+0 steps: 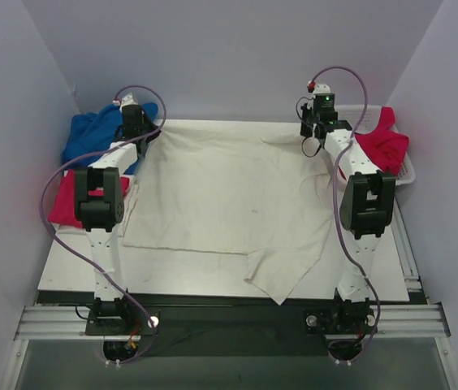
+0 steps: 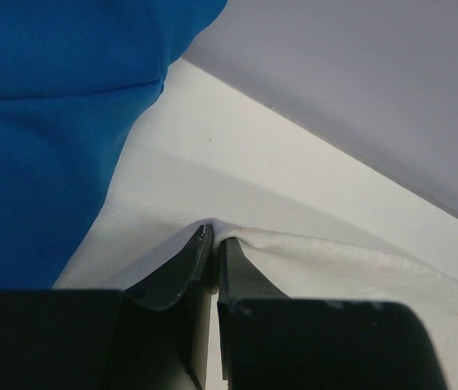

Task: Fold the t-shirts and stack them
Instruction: Fold the flattened tshirt in 1/3 of the way

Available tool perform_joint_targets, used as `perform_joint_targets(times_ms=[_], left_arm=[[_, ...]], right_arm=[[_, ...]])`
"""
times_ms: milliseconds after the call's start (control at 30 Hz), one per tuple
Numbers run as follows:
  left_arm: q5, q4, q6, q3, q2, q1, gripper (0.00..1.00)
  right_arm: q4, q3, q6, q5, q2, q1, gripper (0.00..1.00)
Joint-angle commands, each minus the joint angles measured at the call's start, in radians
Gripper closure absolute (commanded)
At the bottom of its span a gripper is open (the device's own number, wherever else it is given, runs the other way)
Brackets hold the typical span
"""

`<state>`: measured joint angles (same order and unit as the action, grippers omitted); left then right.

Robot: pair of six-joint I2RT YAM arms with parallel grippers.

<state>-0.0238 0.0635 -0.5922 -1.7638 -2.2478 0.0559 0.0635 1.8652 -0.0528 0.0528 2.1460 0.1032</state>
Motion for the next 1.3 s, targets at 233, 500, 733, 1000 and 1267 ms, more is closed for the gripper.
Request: perform_joint_targets(times_ms=[233, 500, 733, 1000, 1267], left_arm=[[0.001, 0.053, -0.023, 0.116, 0.152, -0.024, 1.00], [0.012, 0.053, -0.043, 0.207, 0.226, -0.031, 1.00], [0.001, 0.007, -0.089, 0.292, 0.252, -0.033, 1.00], [0.002, -0.056, -0.144, 0.348, 0.240, -0.034, 1.00], [-0.010, -0.175, -0.190, 0.369, 0.235, -0.034, 1.00]], right_arm=[[-0.053, -0.191, 0.010, -0.076, -0.274, -0.010, 1.00], [-0.056, -0.366, 0.010, -0.077, -0.409, -0.016, 1.00], [-0.053, -0.518, 0.002, -0.068, -0.497, -0.031, 1.00], [-0.031, -0.673, -0.033, -0.074, -0.580, -0.039, 1.00], [0.005, -0.756, -0.073, -0.030, -0.597, -0.033, 1.00]])
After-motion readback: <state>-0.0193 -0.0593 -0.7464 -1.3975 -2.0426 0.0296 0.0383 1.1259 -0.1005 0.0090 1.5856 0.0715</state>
